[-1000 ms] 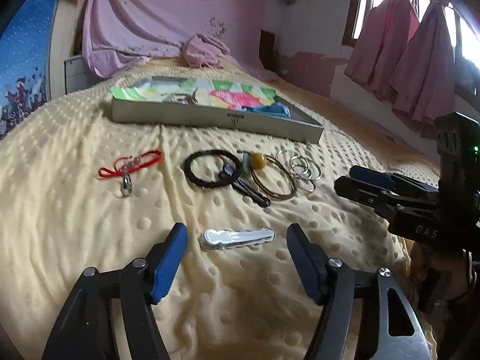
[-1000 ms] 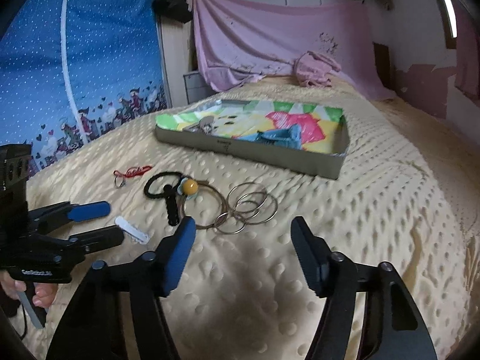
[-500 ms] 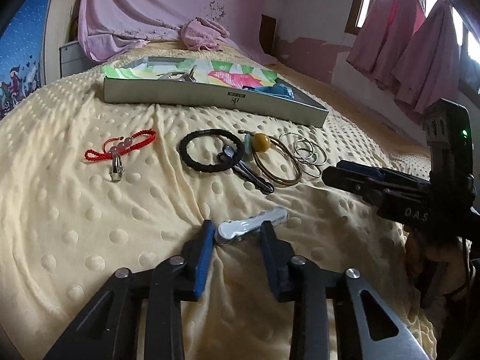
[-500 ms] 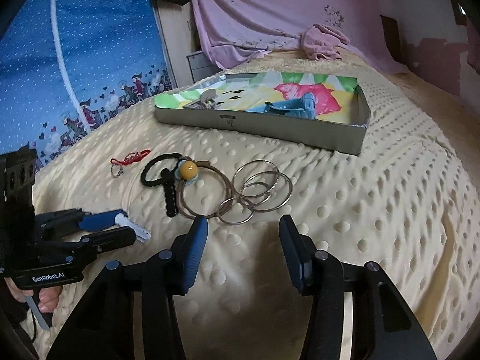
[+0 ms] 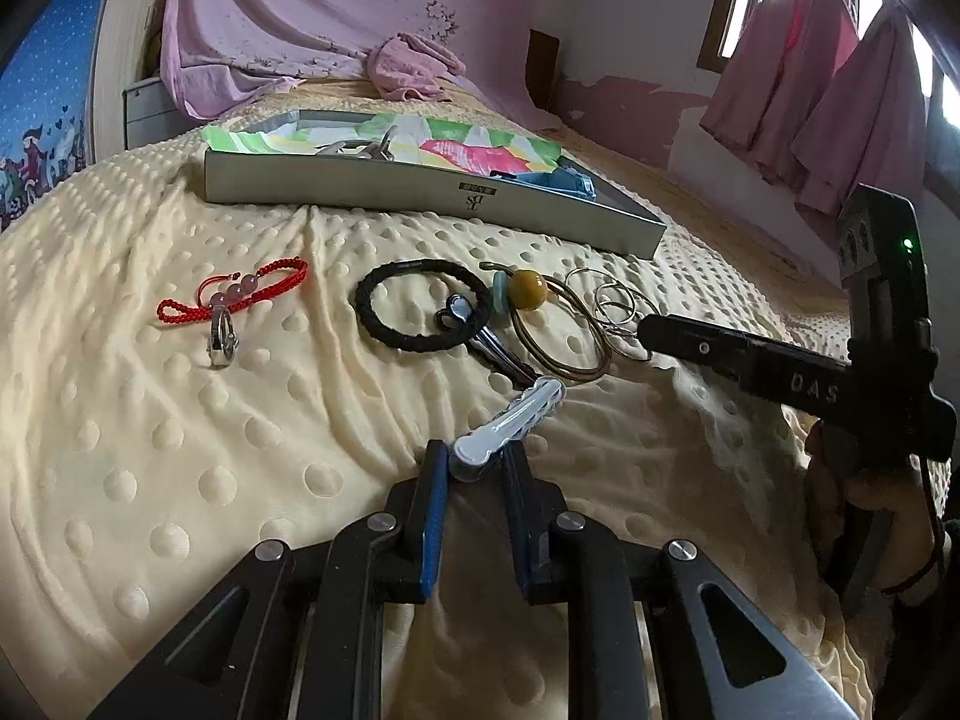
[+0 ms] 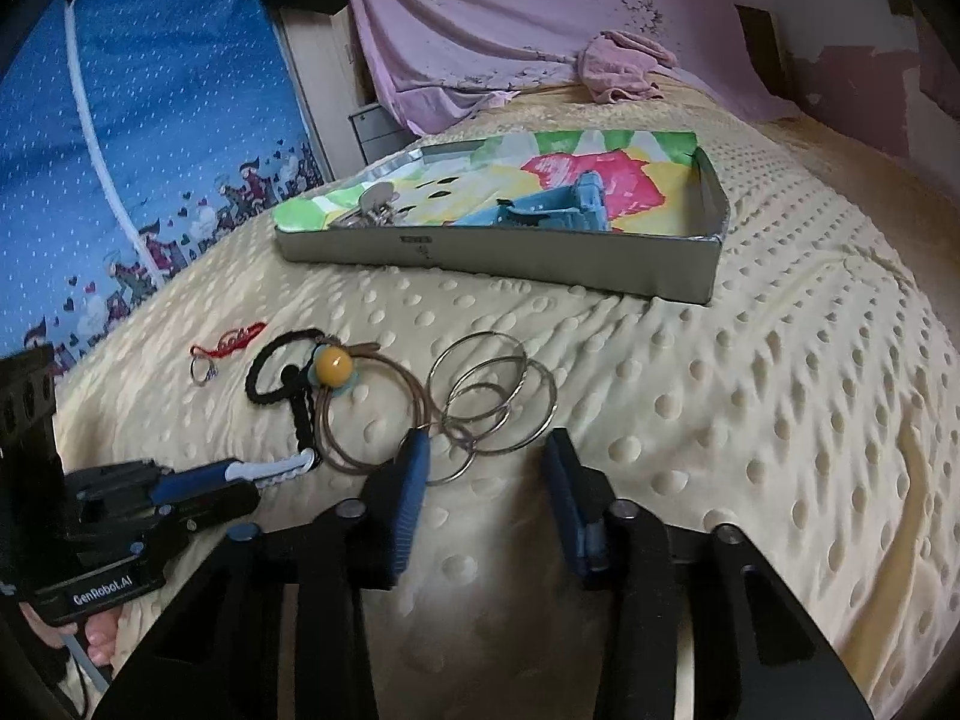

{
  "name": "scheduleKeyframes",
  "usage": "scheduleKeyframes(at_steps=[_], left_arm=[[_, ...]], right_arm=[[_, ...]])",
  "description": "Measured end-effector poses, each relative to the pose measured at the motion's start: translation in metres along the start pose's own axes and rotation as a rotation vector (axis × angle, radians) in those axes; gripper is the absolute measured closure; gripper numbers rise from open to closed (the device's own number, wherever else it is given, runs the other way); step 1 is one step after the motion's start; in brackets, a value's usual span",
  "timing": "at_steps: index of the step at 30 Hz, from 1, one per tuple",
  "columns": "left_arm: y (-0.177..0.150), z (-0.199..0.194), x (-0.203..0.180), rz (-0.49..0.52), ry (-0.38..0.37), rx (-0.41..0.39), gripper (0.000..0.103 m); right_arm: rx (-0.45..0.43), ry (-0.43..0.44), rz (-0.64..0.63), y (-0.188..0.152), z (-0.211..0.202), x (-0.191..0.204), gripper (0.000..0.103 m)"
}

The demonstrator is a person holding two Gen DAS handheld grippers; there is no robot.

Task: Organize jewelry
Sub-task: 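Grasp a metal ring with the right tool while the left tool holds the clip, then lower the white clip into the tray with the left tool while the right tool drops the ring there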

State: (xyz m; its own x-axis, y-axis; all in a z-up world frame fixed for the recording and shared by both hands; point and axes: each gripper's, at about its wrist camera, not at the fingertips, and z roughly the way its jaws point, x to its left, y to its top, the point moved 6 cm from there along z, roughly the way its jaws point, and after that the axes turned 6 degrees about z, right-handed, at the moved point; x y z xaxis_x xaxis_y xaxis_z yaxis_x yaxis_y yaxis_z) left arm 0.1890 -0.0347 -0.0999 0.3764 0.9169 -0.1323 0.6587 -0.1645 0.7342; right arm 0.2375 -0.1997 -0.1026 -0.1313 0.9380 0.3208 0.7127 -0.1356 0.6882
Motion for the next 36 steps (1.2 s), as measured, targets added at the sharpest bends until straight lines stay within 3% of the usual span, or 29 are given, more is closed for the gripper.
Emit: scheduleKeyframes(at_steps=[6, 14, 27, 36], left_arm=[[0.0, 0.0, -0.001, 0.001, 0.0, -0.003, 0.086], [0.0, -0.001, -0.001, 0.0, -0.002, -0.009, 0.086], [0.005, -0.015, -0.001, -0.012, -0.01, -0.073, 0.086], [0.029, -0.034, -0.004, -0.023, 0.006, -0.149, 0.086]], right_arm=[[-0.004, 0.023, 0.035, 0.0, 0.004, -0.004, 0.08], [-0.026, 0.046, 0.076, 0.002, 0.004, -0.01, 0.1], [-0.174, 0.044, -0.006, 0.014, -0.026, 0.004, 0.101], [-0.257, 0.025, -0.029, 0.033, -0.051, 0.004, 0.101]])
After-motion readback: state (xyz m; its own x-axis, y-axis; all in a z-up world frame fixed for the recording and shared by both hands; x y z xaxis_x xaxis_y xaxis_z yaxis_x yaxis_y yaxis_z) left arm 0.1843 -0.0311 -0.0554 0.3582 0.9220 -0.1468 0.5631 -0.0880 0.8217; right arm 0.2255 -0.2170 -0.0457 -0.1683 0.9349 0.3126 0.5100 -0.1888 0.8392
